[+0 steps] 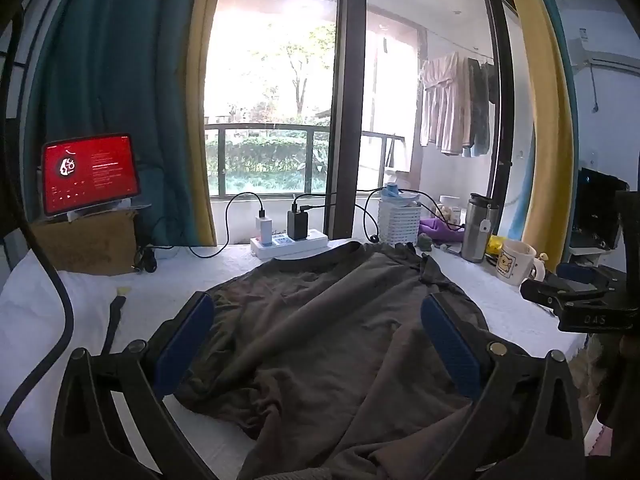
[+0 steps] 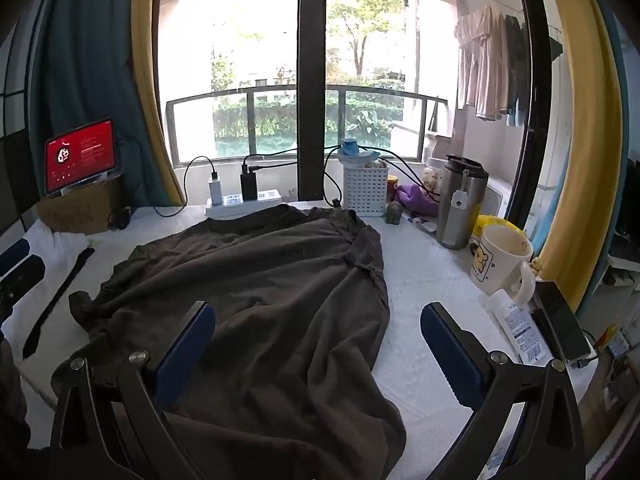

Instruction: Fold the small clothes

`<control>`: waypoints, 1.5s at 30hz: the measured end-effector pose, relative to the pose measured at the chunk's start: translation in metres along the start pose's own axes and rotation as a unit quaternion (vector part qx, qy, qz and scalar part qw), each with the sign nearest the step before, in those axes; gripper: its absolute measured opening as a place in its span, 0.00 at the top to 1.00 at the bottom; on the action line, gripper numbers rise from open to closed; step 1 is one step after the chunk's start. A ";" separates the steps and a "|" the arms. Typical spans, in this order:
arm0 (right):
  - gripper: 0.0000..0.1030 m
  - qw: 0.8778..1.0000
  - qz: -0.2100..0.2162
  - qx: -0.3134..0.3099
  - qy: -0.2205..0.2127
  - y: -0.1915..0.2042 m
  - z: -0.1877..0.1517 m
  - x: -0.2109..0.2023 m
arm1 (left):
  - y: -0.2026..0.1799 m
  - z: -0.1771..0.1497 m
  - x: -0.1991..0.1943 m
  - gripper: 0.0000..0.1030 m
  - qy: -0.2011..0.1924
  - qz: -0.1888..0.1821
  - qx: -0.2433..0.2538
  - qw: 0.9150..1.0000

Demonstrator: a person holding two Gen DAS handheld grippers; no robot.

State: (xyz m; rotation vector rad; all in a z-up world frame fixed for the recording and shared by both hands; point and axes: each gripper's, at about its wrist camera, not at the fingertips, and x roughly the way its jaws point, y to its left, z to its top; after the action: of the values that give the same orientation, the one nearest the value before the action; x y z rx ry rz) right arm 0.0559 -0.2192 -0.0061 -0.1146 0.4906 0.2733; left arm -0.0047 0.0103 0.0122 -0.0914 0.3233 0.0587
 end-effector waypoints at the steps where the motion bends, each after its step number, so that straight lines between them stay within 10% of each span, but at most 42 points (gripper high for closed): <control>1: 0.00 1.000 0.000 0.000 0.000 0.000 0.000 0.000 | -0.001 -0.002 0.000 0.01 0.000 0.001 0.001 1.000; 45: 0.00 1.000 0.001 -0.008 -0.004 0.001 -0.002 -0.009 | -0.008 -0.004 -0.005 0.01 0.005 0.010 0.008 1.000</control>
State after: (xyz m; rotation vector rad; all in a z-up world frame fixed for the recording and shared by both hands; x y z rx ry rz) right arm 0.0471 -0.2210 -0.0033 -0.1296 0.4811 0.2796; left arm -0.0098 0.0013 0.0110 -0.0718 0.3339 0.0761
